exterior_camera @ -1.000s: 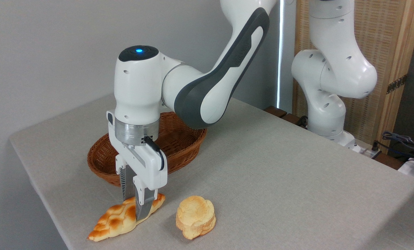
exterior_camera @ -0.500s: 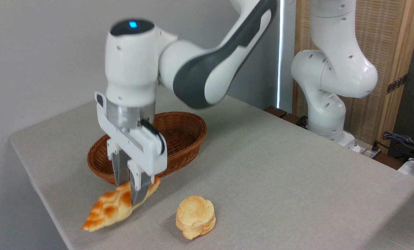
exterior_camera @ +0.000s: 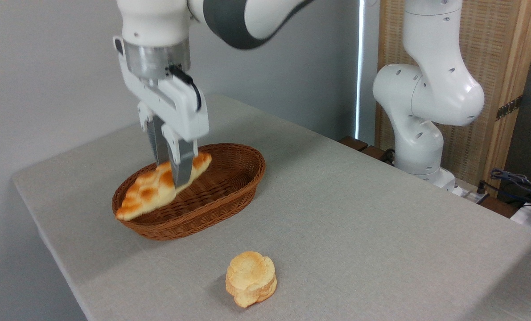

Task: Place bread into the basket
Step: 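Lift the braided roll and carry it over the basket, then lower the roll into the basket and open the gripper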

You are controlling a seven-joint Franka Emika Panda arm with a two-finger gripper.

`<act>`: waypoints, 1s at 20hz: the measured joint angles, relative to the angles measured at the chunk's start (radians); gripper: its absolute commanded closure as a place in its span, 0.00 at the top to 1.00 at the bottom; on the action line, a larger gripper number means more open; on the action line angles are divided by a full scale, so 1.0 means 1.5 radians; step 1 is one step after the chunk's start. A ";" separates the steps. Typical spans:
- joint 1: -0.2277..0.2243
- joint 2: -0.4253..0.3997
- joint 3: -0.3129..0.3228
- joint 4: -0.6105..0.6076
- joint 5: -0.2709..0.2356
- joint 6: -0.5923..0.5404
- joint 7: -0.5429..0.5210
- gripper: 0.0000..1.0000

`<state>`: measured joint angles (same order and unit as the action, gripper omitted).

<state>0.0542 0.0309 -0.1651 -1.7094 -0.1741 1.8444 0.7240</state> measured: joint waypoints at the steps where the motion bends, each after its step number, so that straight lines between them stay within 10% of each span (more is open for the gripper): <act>1: -0.005 -0.009 -0.012 -0.009 0.000 -0.006 -0.001 0.51; 8: -0.049 -0.027 -0.076 -0.101 0.000 0.012 -0.026 0.58; 15: -0.058 -0.026 -0.086 -0.131 0.001 0.047 -0.026 0.98; 20: -0.058 -0.019 -0.088 -0.135 0.001 0.059 -0.026 1.00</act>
<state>-0.0328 0.0029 -0.2965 -1.9119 -0.1726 1.9324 0.6855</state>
